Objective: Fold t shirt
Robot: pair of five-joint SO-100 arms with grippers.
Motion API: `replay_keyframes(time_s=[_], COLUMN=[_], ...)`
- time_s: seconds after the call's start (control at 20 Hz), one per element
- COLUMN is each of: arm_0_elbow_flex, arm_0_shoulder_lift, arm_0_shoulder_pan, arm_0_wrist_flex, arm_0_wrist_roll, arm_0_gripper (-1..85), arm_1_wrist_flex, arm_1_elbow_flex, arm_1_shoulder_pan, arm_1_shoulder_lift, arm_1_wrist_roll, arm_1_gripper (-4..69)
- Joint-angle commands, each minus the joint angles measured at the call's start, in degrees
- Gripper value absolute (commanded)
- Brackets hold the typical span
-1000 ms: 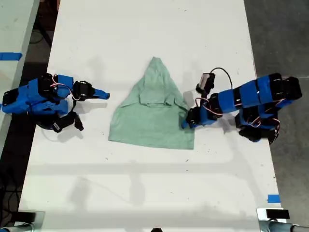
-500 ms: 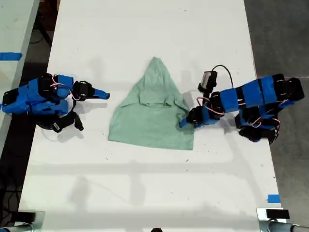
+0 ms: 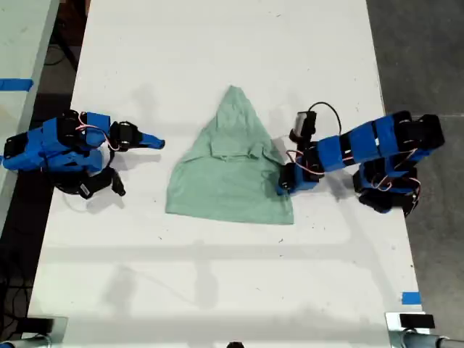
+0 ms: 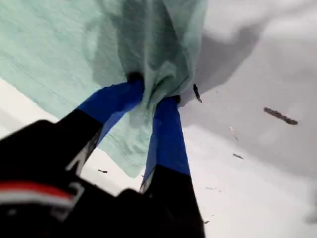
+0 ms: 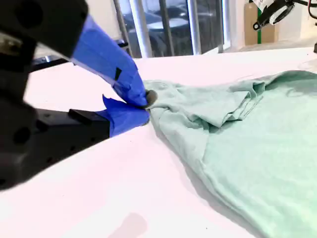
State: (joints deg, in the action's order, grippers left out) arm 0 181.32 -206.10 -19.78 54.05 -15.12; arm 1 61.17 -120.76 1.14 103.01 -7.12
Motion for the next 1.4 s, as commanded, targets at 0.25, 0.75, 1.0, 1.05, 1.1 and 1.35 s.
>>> replay_keyframes(time_s=[0.25,0.75,1.0,1.05,1.1,1.35], arm_0_elbow_flex=[-1.85,-1.93,-1.93,-1.93,-1.93,-1.93], arm_0_shoulder_lift=[-0.35,-0.35,-0.35,-0.35,-0.35,-0.35], arm_0_shoulder_pan=[0.88,0.79,0.79,0.79,0.79,0.79], arm_0_wrist_flex=[0.26,0.44,0.53,0.53,0.62,0.53], arm_0_wrist_roll=[-0.53,-0.53,-0.53,-0.53,-0.53,-0.53], arm_0_gripper=[-0.2,-0.2,-0.2,-0.2,-0.2,-0.2], arm_1_wrist_flex=[16.61,17.93,31.03,30.41,27.60,6.86], arm_1_elbow_flex=[19.16,60.03,46.41,37.71,27.86,-25.05], arm_1_shoulder_pan=[0.00,-4.13,-1.23,-0.18,0.44,3.08], arm_1_shoulder_lift=[12.48,-31.90,-9.58,-1.41,7.82,57.04], arm_1_wrist_roll=[6.15,11.78,6.59,4.04,2.55,1.49], arm_1_gripper=[2.2,15.5,8.9,1.8,1.8,1.9])
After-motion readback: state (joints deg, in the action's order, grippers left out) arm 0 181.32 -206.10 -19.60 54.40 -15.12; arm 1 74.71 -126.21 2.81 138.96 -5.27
